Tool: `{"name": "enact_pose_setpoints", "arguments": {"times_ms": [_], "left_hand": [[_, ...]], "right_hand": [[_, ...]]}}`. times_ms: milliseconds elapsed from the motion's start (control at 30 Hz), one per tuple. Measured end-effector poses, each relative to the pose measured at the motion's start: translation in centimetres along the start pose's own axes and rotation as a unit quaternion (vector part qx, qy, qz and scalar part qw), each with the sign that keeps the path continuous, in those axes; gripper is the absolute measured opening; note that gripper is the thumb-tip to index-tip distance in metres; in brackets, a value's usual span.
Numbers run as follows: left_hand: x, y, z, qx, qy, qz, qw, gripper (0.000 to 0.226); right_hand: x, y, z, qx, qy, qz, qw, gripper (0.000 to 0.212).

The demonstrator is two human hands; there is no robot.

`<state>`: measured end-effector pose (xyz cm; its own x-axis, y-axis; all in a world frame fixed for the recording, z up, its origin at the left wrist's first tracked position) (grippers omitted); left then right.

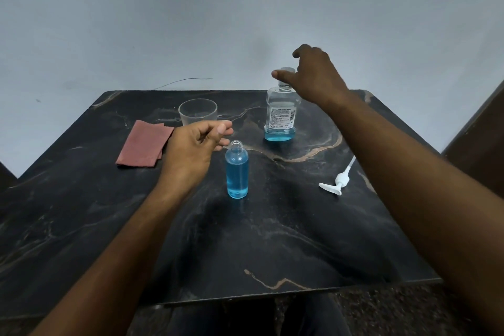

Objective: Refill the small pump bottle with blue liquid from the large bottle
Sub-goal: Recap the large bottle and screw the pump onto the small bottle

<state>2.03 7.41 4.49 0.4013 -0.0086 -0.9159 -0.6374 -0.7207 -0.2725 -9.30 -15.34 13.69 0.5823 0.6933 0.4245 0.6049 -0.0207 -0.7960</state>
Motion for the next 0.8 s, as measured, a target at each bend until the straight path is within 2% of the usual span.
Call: {"name": "enact_pose_setpoints", "arguments": {"times_ms": [100, 167, 200, 267, 367, 467, 600, 700, 800], "left_hand": [[0.4, -0.2, 0.6, 0.003, 0.000, -0.003, 1.000, 0.025], [1.0, -0.2, 1.2, 0.006, -0.015, 0.010, 1.000, 0.029], [1.3, -0.1, 1.5, 0.011, -0.027, 0.016, 0.999, 0.034], [2.0, 0.4, 2.3, 0.020, -0.048, 0.025, 0.998, 0.049], [3.1, 1.3, 3.5, 0.018, -0.073, 0.022, 0.997, 0.068], [4.2, 2.3, 4.5, 0.037, -0.091, 0.015, 0.995, 0.069], [4.8, 3.2, 5.1, 0.035, -0.107, -0.007, 0.994, 0.061], [4.5, 3.4, 5.1, 0.009, -0.095, -0.002, 0.995, 0.064], [4.0, 3.3, 4.9, -0.018, -0.063, -0.032, 0.997, 0.049]], "right_hand": [[-0.9, -1.3, 1.3, -0.034, -0.003, -0.030, 0.999, 0.053], [-1.8, -2.0, 2.8, -0.029, -0.011, -0.020, 0.999, 0.031], [-2.3, -2.1, 3.7, -0.001, -0.018, -0.006, 1.000, 0.020], [-3.3, -1.4, 5.8, 0.123, -0.048, 0.053, 0.990, 0.017], [-5.0, -0.2, 9.2, 0.326, -0.066, 0.156, 0.930, 0.036], [-6.2, 0.2, 11.0, 0.402, -0.055, 0.214, 0.889, 0.046], [-7.6, 0.4, 12.3, 0.439, -0.048, 0.212, 0.872, 0.052], [-8.5, 0.8, 12.9, 0.420, -0.058, 0.205, 0.882, 0.052], [-9.0, 1.4, 12.8, 0.381, -0.078, 0.202, 0.899, 0.041]]}}
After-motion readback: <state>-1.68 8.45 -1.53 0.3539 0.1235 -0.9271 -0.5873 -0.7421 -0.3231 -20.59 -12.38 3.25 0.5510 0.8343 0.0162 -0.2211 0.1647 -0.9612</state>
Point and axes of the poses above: each hand's wrist, its own z-axis away from the middle knuckle, its own y-axis out of the palm, x = y × z, the point moved 5 cm from there along -z, towards the middle knuckle, and after that the axes turned 1 degree about -x, right-handed, at the moved point
